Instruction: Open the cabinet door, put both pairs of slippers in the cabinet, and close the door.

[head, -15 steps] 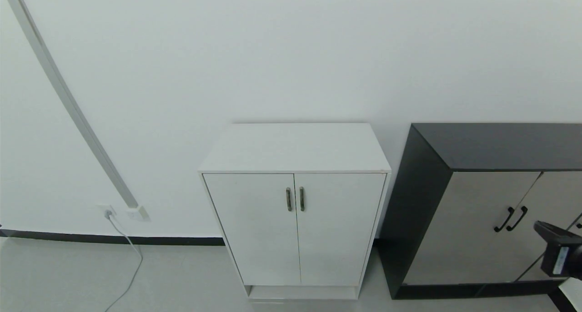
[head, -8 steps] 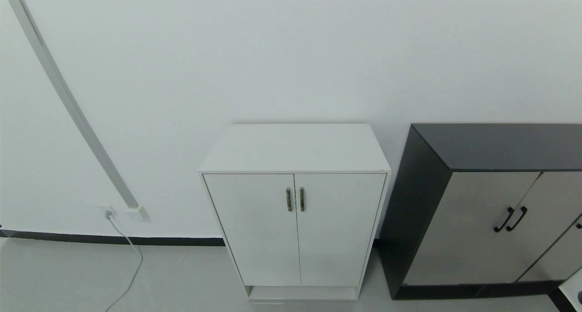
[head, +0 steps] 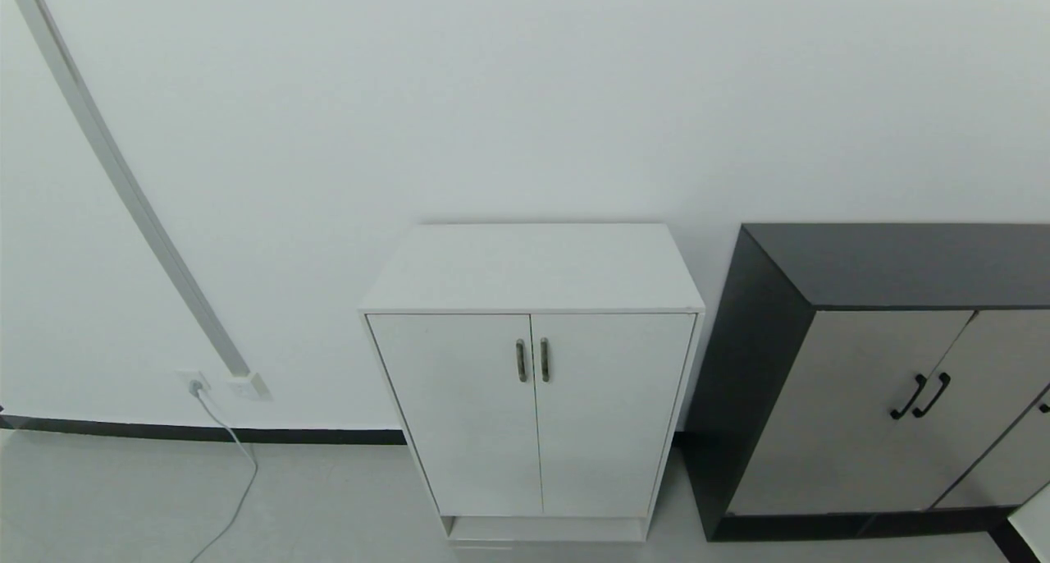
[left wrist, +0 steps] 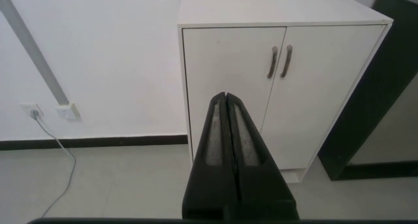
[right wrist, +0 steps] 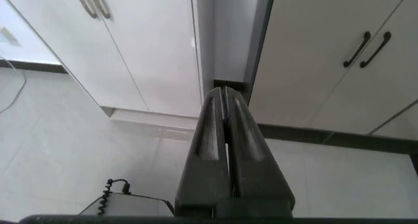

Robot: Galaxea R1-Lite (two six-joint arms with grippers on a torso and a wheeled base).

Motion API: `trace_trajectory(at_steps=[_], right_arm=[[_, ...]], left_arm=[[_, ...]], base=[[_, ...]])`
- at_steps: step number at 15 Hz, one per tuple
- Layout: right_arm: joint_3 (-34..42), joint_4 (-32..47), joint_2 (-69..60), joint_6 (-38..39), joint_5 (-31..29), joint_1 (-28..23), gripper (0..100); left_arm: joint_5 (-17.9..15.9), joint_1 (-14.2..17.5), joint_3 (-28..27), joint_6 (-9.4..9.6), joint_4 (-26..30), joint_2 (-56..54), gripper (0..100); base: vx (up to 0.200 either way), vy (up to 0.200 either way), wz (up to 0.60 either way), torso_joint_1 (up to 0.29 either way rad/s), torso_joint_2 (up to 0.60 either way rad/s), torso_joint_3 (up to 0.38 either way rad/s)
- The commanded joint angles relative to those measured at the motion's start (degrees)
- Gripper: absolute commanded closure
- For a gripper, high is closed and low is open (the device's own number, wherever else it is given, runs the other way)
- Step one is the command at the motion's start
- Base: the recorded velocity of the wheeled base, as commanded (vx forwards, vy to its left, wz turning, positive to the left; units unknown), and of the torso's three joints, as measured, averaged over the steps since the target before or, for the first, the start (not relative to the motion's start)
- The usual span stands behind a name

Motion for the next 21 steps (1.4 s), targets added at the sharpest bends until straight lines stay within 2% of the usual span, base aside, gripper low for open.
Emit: trace_trajectory(at_steps=[1, 4, 6, 9, 12, 21], right_arm=[[1.6, 0.7, -1.9, -0.2, 0.4, 0.0, 100], [1.6, 0.7, -3.0, -0.4, 0.1, -1.6, 100], [1.6, 0.7, -7.3, -0.7, 0.2, -7.7, 100], [1.6, 0.7, -13.5, -0.7, 0.2, -10.3, 100], [1.6, 0.7, -18.4, -0.7, 0.2, -11.1, 100], [1.6, 0.6, -18.4, 0.5, -0.3, -11.3, 100]], left_arm=[[0.0, 0.1, 0.0, -0.01, -0.1, 0.1, 100], [0.0, 0.1, 0.0, -0.01, -0.1, 0.1, 100], [0.0, 0.1, 0.0, -0.01, 0.0, 0.1, 100], [0.0, 0.1, 0.0, -0.1, -0.1, 0.1, 100], [0.0, 0.1, 0.0, -0.1, 0.0, 0.1, 100], [0.0, 0.1, 0.0, -0.01, -0.1, 0.1, 100]], base=[[0.0, 0.0, 0.0, 0.0, 0.0, 0.0], [0.0, 0.0, 0.0, 0.0, 0.0, 0.0], [0.0, 0.0, 0.0, 0.0, 0.0, 0.0], [0.0, 0.0, 0.0, 0.0, 0.0, 0.0], [0.0, 0.0, 0.0, 0.0, 0.0, 0.0], [0.0, 0.0, 0.0, 0.0, 0.0, 0.0]])
